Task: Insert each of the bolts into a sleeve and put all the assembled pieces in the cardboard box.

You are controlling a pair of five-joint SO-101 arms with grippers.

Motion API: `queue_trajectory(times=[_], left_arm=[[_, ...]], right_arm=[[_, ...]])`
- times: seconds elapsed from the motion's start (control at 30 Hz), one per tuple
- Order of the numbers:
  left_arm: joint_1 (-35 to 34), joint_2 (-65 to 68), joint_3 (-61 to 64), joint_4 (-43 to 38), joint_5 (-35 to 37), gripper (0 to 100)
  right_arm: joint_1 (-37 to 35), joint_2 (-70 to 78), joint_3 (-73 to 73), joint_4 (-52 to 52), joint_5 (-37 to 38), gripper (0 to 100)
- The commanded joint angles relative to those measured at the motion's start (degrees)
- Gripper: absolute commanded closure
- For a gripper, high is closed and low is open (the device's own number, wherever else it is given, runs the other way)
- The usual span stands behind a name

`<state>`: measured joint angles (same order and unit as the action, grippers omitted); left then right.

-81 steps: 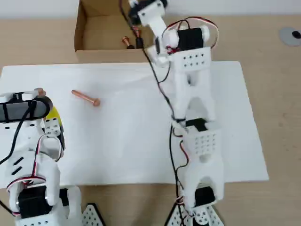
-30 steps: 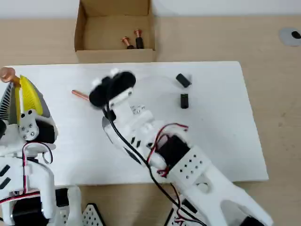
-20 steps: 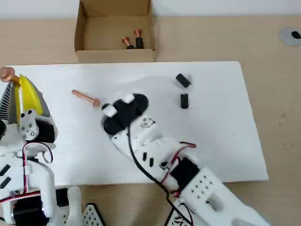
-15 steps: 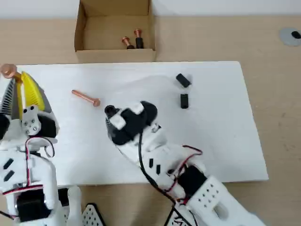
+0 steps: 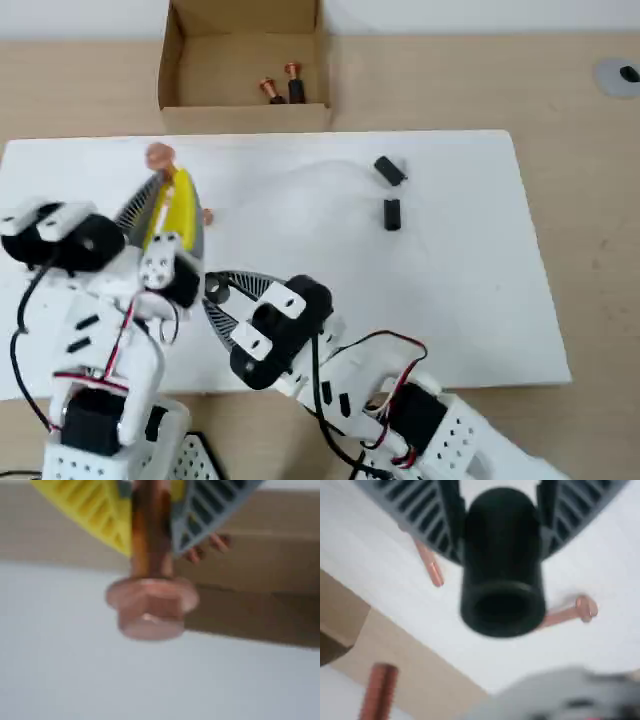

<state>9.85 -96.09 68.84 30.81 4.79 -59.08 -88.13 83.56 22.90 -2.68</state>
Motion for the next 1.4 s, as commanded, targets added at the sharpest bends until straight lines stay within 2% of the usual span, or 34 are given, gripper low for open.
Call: queue_trajectory(times=[0.0,0.2,0.33,0.57,0.7,0.83,0.93,1.03,1.2,1.37], left_arm=[[3.60,-7.52,-0.09,4.75,0.53,99],[1.58,-8.66,-6.42,13.27,0.70,99],[3.43,-8.66,-12.13,18.90,3.96,99],[4.92,-8.66,-26.11,28.40,4.13,99],[5.01,-8.66,-29.27,32.53,6.77,99],[10.99,-8.66,-29.27,36.04,9.58,99],[14.59,-8.66,-29.27,36.66,9.41,99],[14.59,-8.66,-29.19,36.48,9.14,99],[14.51,-8.66,-25.85,34.37,4.04,99],[11.08,-8.66,-23.82,31.91,3.25,99]], right_arm=[[-0.48,-1.63,0.57,-1.76,0.53,98.9],[-0.48,-1.63,0.84,-1.76,0.44,98.9],[-0.48,-1.63,0.92,-1.76,0.44,98.9],[0.57,-1.63,0.92,-1.76,0.44,98.9],[0.57,-1.63,1.01,-2.64,0.44,98.9],[0.57,-1.54,2.07,-5.80,0.44,98.9],[0.57,-1.63,2.86,-6.51,0.44,98.9],[0.57,-1.63,2.86,-6.51,0.44,98.9],[0.57,-1.63,2.77,-6.51,0.44,98.9],[0.57,-1.63,2.77,-6.51,0.44,98.9]])
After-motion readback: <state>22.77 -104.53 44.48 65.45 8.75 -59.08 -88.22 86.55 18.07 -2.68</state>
